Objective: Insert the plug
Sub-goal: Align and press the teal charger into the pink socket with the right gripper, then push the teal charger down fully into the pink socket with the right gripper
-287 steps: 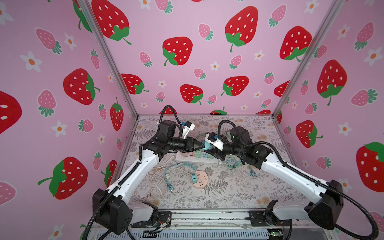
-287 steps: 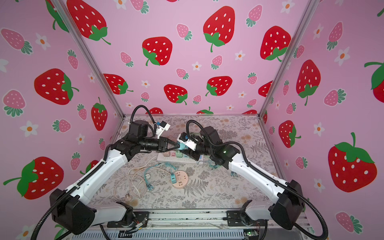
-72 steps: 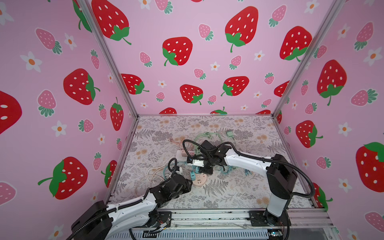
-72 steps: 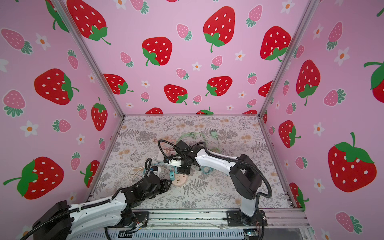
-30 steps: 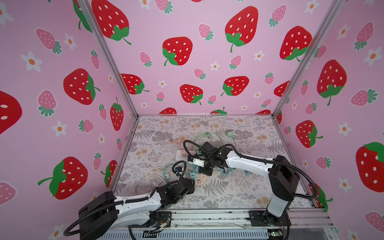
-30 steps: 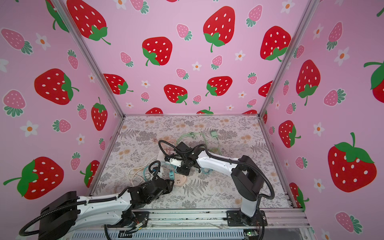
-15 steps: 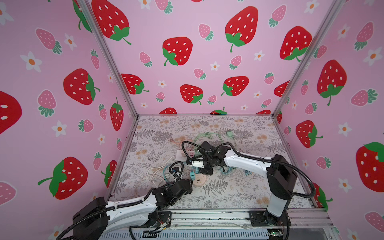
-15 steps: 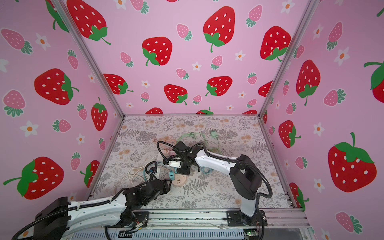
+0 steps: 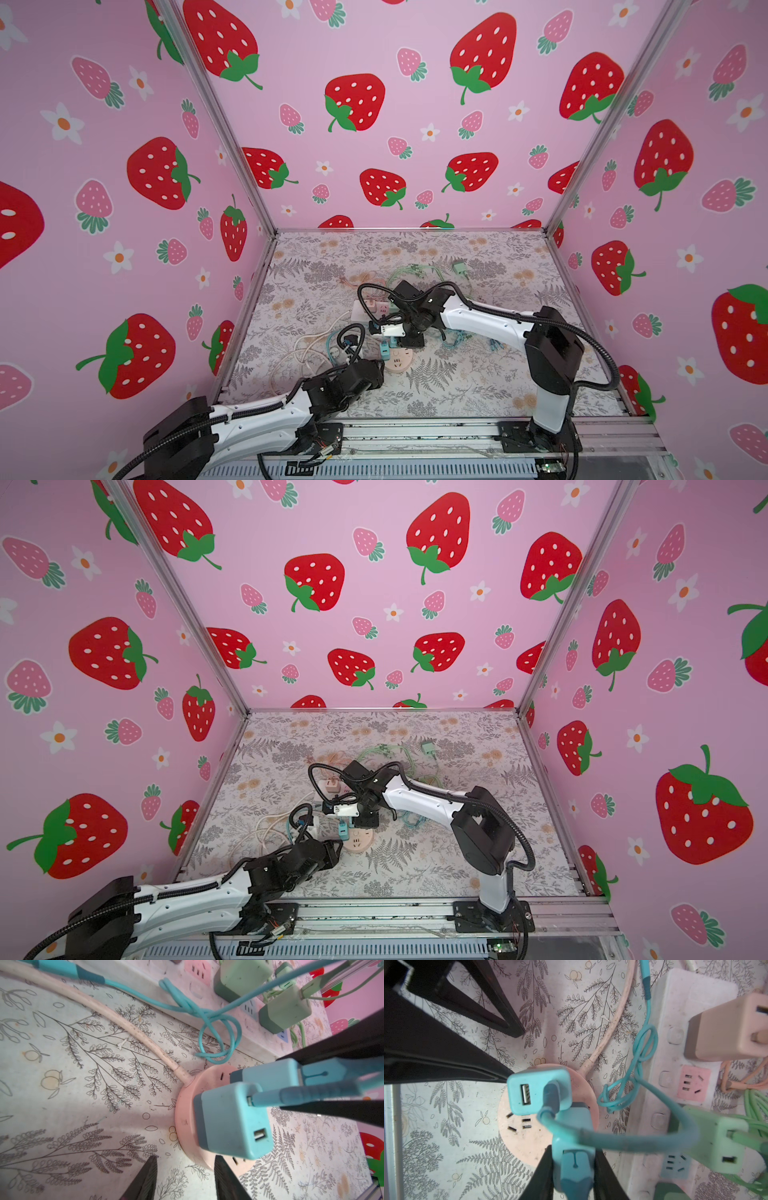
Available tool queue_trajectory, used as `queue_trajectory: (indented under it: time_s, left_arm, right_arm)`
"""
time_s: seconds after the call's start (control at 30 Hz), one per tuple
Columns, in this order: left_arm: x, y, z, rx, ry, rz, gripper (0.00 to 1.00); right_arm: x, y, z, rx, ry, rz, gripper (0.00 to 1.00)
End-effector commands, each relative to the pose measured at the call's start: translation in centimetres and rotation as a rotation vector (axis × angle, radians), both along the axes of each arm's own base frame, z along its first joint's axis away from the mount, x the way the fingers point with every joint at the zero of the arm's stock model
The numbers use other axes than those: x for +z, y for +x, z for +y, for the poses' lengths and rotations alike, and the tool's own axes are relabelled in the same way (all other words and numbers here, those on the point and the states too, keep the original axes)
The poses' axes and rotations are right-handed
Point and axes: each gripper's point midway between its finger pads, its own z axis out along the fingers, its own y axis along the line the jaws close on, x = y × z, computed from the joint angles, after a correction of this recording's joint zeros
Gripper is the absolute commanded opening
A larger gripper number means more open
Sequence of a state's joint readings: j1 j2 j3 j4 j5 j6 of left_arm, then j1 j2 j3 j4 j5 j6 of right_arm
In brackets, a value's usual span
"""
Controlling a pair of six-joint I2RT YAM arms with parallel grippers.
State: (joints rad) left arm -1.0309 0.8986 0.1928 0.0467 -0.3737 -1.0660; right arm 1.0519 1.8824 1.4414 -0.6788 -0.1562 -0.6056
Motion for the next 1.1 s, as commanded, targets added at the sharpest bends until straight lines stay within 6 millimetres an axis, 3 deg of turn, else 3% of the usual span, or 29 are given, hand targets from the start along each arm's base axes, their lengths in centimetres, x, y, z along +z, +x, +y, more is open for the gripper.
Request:
queue_trajectory:
  time_s: [0.0,0.33,0.83,1.07]
  left_arm:
    - [0.8,0.0,-0.3,-0.042,-0.017,-0.038,0.48]
    - [2.6,-1.5,-0.5,-0.17,-0.039,-0.082,0.49]
    - [3.2,-2.7,-0.6,-0.269,-0.023,-0.096,0.51]
    - [3.4,-2.9,-0.8,-0.293,-0.019,-0.098,0.51]
  right_arm:
    - [-4.9,-1.9,-4.2,0.041,-0.236,0.08,0.1]
    - [-6.2,-2.0,-4.6,0.047,-0.322,0.119,0.11]
    - [-7.1,-1.4,-4.3,0.044,-0.377,0.128,0.11]
    - [-8.9,-1.2,-5.0,0.042,-0.433,0.128,0.11]
